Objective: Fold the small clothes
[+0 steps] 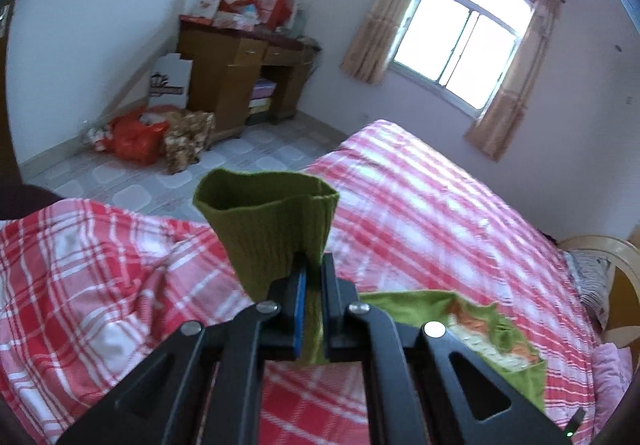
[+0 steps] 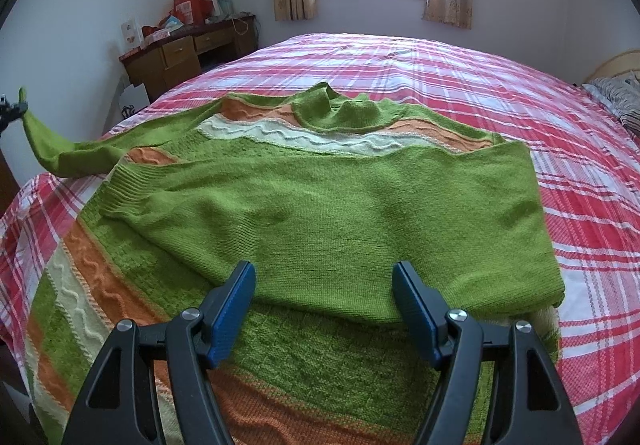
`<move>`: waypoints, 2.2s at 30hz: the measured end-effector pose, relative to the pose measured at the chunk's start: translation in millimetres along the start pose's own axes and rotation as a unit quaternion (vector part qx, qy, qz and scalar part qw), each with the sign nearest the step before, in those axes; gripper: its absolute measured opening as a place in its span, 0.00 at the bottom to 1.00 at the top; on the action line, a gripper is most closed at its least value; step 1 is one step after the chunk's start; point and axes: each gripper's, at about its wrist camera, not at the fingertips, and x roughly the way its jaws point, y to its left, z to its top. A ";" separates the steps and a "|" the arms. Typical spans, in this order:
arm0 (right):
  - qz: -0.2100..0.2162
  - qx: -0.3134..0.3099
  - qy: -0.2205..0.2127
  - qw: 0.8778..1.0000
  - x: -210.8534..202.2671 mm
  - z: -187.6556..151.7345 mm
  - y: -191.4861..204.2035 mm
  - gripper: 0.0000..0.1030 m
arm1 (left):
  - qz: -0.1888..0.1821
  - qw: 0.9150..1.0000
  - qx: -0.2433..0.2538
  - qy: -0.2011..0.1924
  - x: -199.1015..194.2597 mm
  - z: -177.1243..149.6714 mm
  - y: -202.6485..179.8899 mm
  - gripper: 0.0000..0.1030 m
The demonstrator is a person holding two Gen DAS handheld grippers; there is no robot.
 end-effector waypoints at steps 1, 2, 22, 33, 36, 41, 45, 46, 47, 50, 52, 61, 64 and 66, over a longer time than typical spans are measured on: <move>0.002 0.002 -0.001 1.000 0.1 0.3 -0.4 0.70 | -0.008 1.000 -0.001 0.000 -0.5 1.5 -5.2 0.06; 0.004 0.003 -0.002 1.000 -0.4 -0.3 -1.5 0.70 | -0.016 1.000 -0.002 -0.001 -0.9 3.3 -10.4 0.06; 0.058 0.050 -0.032 0.997 -8.7 -4.9 -18.1 0.71 | -0.128 0.991 0.045 0.001 6.2 3.7 -145.1 0.06; 0.075 0.066 -0.048 0.994 -13.8 -7.1 -25.2 0.71 | -0.184 0.978 0.095 0.014 19.6 -24.5 -237.5 0.06; 0.084 0.075 -0.058 0.992 -16.6 -8.6 -28.8 0.71 | -0.191 0.974 0.122 0.025 30.8 -48.4 -264.7 0.06; 0.094 0.082 -0.076 0.989 -22.4 -11.6 -32.2 0.72 | -0.187 0.966 0.174 0.051 57.0 -96.9 -304.5 0.06; 0.102 0.088 -0.089 0.987 -26.0 -13.1 -35.1 0.73 | -0.176 0.952 0.231 0.093 75.3 -141.2 -334.4 0.07; 0.104 0.091 -0.092 0.986 -26.6 -13.4 -36.1 0.73 | -0.175 0.948 0.243 0.104 77.1 -150.2 -338.4 0.12; 0.105 0.092 -0.093 0.986 -27.5 -13.8 -36.6 0.73 | -0.181 0.943 0.255 0.117 79.1 -157.8 -339.9 0.16; 0.107 0.096 -0.094 0.985 -27.2 -14.2 -37.7 0.74 | -0.189 0.934 0.281 0.114 67.8 -168.4 -331.4 0.55; 0.108 0.096 -0.095 0.985 -27.4 -14.2 -37.8 0.74 | -0.189 0.931 0.300 0.085 55.5 -167.0 -311.9 0.66; 0.102 0.089 -0.096 0.986 -26.6 -13.3 -34.6 0.74 | -0.024 0.939 0.339 0.048 85.2 -134.1 -164.4 0.65; 0.097 0.084 -0.092 0.987 -25.7 -13.5 -32.7 0.74 | -0.012 0.943 0.328 0.057 99.5 -128.0 -137.4 0.64; 0.097 0.084 -0.089 0.988 -25.0 -13.4 -32.4 0.74 | -0.015 0.936 0.345 0.072 109.5 -132.5 -137.0 0.64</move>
